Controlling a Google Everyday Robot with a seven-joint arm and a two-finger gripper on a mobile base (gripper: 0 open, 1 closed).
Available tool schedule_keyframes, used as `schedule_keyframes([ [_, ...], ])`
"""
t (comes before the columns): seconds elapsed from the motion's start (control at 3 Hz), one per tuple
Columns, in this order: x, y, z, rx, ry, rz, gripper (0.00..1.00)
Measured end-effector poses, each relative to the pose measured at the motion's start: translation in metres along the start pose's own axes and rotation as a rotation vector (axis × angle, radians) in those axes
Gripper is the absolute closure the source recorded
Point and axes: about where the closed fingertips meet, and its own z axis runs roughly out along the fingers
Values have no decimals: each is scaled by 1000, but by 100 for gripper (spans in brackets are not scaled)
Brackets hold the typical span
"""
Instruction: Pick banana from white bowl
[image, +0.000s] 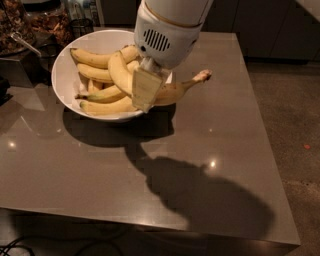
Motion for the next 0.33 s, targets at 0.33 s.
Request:
schedule_keyframes([
  [0.33,0,1,0,-2,-2,2,100],
])
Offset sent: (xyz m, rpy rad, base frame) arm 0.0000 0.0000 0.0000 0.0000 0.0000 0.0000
